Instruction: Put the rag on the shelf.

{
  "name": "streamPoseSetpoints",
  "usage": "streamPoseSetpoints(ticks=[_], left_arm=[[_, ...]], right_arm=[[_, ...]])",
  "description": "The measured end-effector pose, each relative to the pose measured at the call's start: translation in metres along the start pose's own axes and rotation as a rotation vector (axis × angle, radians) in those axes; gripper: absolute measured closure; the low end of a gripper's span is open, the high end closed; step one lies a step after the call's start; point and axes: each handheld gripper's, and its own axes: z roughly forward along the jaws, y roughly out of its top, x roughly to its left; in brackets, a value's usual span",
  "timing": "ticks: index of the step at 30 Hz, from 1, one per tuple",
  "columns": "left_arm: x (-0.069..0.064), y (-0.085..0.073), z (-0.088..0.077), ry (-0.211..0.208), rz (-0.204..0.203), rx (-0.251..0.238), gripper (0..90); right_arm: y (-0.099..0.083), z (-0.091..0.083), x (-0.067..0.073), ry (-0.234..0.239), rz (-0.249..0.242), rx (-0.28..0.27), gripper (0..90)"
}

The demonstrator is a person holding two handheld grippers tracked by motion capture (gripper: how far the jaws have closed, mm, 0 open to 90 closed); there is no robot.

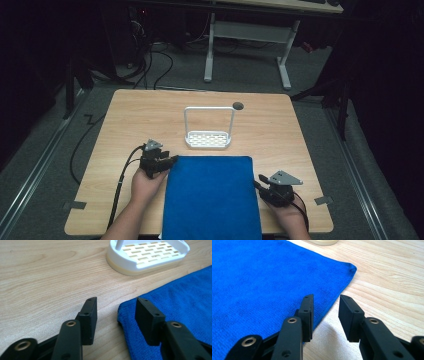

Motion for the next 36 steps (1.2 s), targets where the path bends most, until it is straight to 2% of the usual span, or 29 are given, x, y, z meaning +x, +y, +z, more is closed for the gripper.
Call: streamPoseSetpoints(ticks=[3, 4, 6, 9, 10, 15, 19, 21, 24, 27, 28, 34, 36], left_arm=[[0.0, 0.0, 0.001, -0.002, -0.011, 0.012, 55.5], [-0.001, 0.0, 0.001, -0.005, 0.004, 0.011, 56.9], [-0.004, -0.001, 0.001, -0.013, 0.047, 0.01, 57.2], [-0.008, -0.001, 0.002, -0.013, 0.083, 0.019, 58.6], [-0.009, -0.001, 0.003, -0.016, 0.09, 0.035, 61.0], [-0.012, -0.001, 0.004, -0.02, 0.124, 0.042, 69.6], [-0.011, -0.001, 0.004, -0.034, 0.117, 0.048, 77.9], [-0.011, -0.001, 0.004, -0.036, 0.12, 0.05, 81.5], [-0.011, -0.001, 0.004, -0.04, 0.129, 0.053, 84.6], [-0.011, -0.001, 0.004, -0.042, 0.127, 0.053, 85.3], [-0.011, -0.001, 0.004, -0.041, 0.129, 0.054, 85.5], [-0.011, -0.001, 0.004, -0.039, 0.129, 0.054, 86.5], [-0.012, -0.002, 0.004, -0.036, 0.133, 0.055, 86.6]], right_arm=[[0.001, 0.0, -0.001, 0.0, 0.024, -0.006, 64.0], [0.003, 0.001, -0.003, 0.009, 0.052, -0.018, 61.7], [0.004, 0.001, -0.004, 0.007, 0.064, -0.021, 60.8], [0.011, 0.007, -0.008, 0.001, 0.105, -0.017, 58.3], [0.014, 0.01, -0.009, -0.001, 0.101, -0.012, 57.9], [0.031, 0.032, -0.014, -0.044, 0.091, 0.018, 54.7], [0.042, 0.058, -0.023, -0.081, 0.104, 0.057, 54.5], [0.047, 0.067, -0.029, -0.078, 0.128, 0.068, 54.7], [0.053, 0.076, -0.033, -0.073, 0.14, 0.093, 59.2], [0.05, 0.08, -0.031, -0.065, 0.136, 0.113, 64.9], [0.05, 0.08, -0.03, -0.071, 0.123, 0.111, 67.2], [0.05, 0.078, -0.026, -0.053, 0.138, 0.117, 87.3], [0.051, 0.079, -0.024, -0.06, 0.126, 0.114, 88.2]])
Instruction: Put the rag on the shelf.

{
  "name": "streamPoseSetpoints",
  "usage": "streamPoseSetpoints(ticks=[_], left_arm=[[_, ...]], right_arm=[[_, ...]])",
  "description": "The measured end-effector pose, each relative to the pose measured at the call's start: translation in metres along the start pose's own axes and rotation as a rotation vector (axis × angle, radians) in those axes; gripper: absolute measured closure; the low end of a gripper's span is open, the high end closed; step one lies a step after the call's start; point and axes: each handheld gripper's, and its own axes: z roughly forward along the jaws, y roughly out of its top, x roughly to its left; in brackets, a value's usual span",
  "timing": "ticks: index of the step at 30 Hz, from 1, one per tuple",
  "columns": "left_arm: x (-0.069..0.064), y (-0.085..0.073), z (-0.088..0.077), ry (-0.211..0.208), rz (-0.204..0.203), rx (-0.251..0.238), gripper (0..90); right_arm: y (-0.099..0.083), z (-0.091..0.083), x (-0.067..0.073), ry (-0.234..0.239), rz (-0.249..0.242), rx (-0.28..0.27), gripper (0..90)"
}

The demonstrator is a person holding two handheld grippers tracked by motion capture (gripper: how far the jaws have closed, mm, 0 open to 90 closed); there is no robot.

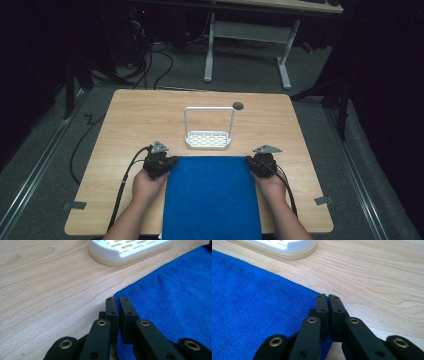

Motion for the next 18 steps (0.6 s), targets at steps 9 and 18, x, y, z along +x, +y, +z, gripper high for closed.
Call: streamPoseSetpoints(ticks=[9, 18], left_arm=[[-0.004, -0.003, -0.007, -0.003, 0.025, -0.04, 87.3], [-0.01, -0.004, -0.028, 0.004, 0.016, -0.166, 87.6]], right_arm=[[-0.004, -0.021, 0.017, 0.026, -0.029, -0.127, 88.5], [-0.002, -0.044, 0.026, 0.066, -0.065, -0.244, 88.6]])
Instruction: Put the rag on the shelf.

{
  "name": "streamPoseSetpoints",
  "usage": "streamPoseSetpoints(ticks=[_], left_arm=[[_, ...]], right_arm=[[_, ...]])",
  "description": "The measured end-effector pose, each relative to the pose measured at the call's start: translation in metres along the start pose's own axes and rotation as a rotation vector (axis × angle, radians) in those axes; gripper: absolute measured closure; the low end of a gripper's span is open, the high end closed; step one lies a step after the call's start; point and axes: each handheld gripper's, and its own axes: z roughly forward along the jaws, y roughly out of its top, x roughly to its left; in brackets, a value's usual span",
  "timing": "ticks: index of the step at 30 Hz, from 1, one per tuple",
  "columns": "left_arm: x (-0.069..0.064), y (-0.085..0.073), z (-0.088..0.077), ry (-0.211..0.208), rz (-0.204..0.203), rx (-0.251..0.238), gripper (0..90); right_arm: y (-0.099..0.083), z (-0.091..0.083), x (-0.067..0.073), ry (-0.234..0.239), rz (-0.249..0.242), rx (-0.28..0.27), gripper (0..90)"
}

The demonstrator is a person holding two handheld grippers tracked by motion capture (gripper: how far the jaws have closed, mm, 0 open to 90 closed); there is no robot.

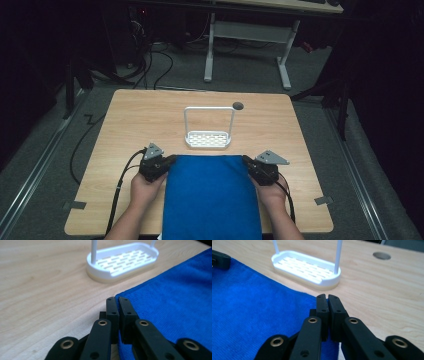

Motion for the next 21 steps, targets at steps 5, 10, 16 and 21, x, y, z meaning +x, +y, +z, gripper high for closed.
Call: streamPoseSetpoints(ticks=[5, 10, 16, 21], left_arm=[[-0.002, 0.006, -0.016, 0.008, -0.002, -0.079, 87.6], [-0.007, 0.013, -0.031, 0.019, 0.009, -0.142, 87.6], [-0.015, 0.022, -0.045, 0.027, 0.033, -0.213, 87.6], [-0.022, 0.03, -0.056, 0.016, 0.056, -0.26, 87.6]], right_arm=[[0.005, -0.01, -0.001, -0.002, -0.01, -0.046, 88.5], [0.012, -0.024, -0.003, -0.013, -0.003, -0.112, 88.5], [0.019, -0.034, 0.0, -0.023, -0.01, -0.166, 88.5], [0.026, -0.044, 0.004, -0.027, -0.017, -0.216, 88.6]])
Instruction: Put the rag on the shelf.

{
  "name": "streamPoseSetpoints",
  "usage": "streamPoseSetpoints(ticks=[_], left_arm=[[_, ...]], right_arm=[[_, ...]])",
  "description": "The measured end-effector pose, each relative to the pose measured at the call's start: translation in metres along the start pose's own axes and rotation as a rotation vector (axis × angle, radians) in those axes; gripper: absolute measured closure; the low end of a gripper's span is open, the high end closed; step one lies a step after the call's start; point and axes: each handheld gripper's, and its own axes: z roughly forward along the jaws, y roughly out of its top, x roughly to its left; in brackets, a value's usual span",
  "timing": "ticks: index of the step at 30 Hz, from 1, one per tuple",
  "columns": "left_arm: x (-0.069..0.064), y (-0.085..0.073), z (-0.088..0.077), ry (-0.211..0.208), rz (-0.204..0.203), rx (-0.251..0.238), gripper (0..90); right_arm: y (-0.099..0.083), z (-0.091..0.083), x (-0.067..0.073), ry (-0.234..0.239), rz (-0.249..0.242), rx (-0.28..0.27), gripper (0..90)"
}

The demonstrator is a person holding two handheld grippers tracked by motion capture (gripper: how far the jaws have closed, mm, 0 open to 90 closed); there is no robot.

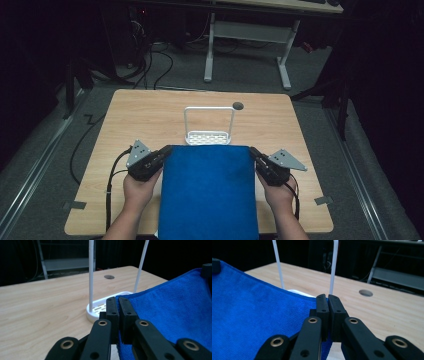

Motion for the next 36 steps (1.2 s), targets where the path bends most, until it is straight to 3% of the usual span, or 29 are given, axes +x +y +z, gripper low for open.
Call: streamPoseSetpoints(ticks=[12, 16, 19, 25, 36], left_arm=[[-0.009, 0.027, -0.023, -0.011, 0.028, -0.11, 87.6], [-0.012, 0.037, -0.031, 0.023, 0.06, -0.137, 87.7], [-0.011, 0.044, -0.034, 0.026, 0.058, -0.16, 87.8], [-0.014, 0.067, -0.044, 0.024, 0.084, -0.228, 87.8], [-0.015, 0.117, -0.052, 0.029, 0.137, -0.301, 87.9]], right_arm=[[0.024, -0.017, 0.012, -0.002, -0.017, -0.11, 88.5], [0.034, -0.022, 0.015, 0.004, -0.03, -0.142, 88.5], [0.042, -0.026, 0.018, 0.005, -0.035, -0.165, 88.5], [0.067, -0.032, 0.018, -0.006, -0.047, -0.238, 88.6], [0.116, -0.044, 0.008, -0.027, -0.059, -0.338, 88.6]])
